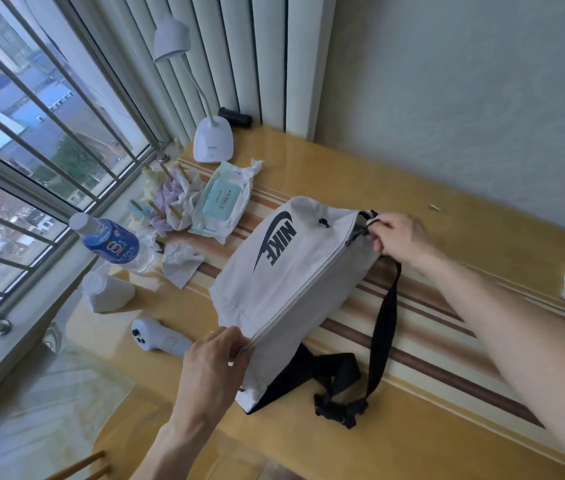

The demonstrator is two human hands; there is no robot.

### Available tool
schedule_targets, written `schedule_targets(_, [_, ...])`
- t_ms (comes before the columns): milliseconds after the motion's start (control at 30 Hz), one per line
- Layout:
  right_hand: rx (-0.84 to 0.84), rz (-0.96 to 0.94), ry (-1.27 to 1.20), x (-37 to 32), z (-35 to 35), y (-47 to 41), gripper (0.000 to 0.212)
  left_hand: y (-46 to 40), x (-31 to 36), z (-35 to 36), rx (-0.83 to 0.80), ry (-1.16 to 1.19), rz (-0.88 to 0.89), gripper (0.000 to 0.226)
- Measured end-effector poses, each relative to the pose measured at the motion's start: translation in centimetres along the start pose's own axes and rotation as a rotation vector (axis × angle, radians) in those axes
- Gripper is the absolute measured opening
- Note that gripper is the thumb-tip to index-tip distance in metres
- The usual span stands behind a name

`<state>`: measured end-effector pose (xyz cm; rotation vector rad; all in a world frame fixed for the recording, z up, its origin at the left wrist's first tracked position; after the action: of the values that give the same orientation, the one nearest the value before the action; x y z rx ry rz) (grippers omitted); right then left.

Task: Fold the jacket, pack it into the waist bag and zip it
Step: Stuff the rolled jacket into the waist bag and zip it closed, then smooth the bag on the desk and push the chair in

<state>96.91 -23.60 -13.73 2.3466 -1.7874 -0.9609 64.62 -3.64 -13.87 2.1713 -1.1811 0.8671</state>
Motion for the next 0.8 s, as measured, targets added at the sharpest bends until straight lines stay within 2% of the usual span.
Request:
schedule_targets(167, [0.064,0.21,-0.035,4.3,-3.9,-4.3,0.032,0.4,-1.0,-0.4,0.004,-0.027,-0.021,0.023])
schedule_targets(300, [0.089,0.238,-0.018,4.8,-3.3,-3.9,0.031,0.4,-1.0,0.2,-0.029,-0.079,-0.045,0.026])
schedule_targets(367, [0.179,0.186,0.077,3.6,-2.5,-1.8,0.026,0.2,-0.7,0.5,-0.038,-0.118,-0.046,0.028])
schedule_targets(500, [0.286,-0.187,0.197,-1.5,2.7,4.9,0.049,-0.7,1.9,1.1,0.04,-0.151,0.097,0.028])
schedule_targets(600, [0.15,-0.34,0.385,-3.5,8.2,7.6,0.058,-1.9,2.5,3.9,-0.034,-0.239,0.22,0.047])
schedule_targets(700, [-0.08,-0.275,0.475,-1.6,12.2,6.9,0.064,-2.6,0.1,7.3,-0.178,-0.318,0.167,0.053])
schedule_targets(800, [-0.19,-0.21,0.54,0.0,13.8,6.0,0.068,-2.5,-1.4,9.6,-0.236,-0.39,0.154,0.056])
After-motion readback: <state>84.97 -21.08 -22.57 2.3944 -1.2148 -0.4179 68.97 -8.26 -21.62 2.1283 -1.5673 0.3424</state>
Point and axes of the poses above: each hand's wrist, its own y-axis away from the middle knuckle, its own z-axis out of the palm, x = y × z, the point moved 7 cm from there along -y, towards the middle knuckle, and after that the axes turned 9 degrees about y, right-handed, at the moved point
